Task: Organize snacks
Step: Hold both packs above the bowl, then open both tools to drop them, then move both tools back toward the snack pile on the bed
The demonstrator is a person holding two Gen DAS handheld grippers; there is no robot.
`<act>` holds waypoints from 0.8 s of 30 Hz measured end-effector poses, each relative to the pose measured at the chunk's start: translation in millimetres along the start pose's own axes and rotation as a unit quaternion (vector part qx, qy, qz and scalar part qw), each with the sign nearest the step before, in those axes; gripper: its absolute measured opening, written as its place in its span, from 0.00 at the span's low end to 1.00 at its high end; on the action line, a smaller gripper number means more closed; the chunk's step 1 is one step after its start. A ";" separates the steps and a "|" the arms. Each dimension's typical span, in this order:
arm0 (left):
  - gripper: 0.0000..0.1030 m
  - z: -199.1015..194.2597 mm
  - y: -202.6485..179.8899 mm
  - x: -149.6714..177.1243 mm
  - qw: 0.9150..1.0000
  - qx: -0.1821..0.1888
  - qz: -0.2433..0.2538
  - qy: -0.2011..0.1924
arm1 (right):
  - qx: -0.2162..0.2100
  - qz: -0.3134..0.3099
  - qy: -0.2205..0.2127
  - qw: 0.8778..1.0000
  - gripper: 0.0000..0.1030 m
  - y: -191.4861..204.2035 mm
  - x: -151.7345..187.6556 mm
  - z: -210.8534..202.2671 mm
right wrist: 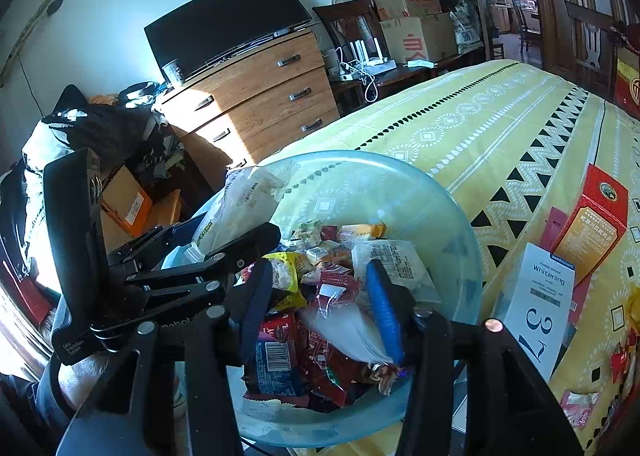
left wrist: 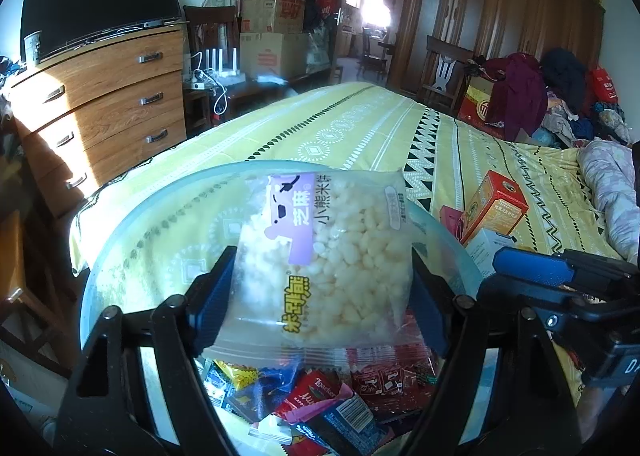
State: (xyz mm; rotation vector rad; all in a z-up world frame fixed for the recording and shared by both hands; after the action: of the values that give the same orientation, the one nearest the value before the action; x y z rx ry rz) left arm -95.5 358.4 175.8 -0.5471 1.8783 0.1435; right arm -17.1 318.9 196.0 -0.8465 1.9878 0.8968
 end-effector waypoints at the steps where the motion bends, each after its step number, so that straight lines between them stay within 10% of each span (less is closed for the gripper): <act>1: 0.80 0.1 0.2 -0.1 1.000 -0.002 0.001 0.000 | 0.001 0.001 -0.001 1.000 0.55 -0.2 0.4 -0.2; 6: 1.00 -0.4 5.7 0.1 1.000 -0.010 -0.009 -0.002 | 0.013 0.024 0.001 1.000 0.63 -8.6 5.9 -2.6; 24: 1.00 5.2 2.6 0.5 1.000 -0.019 0.003 0.011 | 0.069 0.015 -0.029 0.997 0.83 -21.1 64.6 -86.3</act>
State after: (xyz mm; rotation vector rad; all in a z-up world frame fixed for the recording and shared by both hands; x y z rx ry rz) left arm -92.4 362.4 172.9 -0.5716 1.9014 0.1787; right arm -63.3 221.8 173.6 -0.7068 1.9907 0.7815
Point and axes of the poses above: each gripper's, at about its wrist camera, not at the fingertips, and z roughly the way its jaws point, y to its left, x to its underside, the point moved 2 cm from there along z, roughly the way its jaws point, and after that the axes turned 15 degrees about -y, right-handed, at the moved point
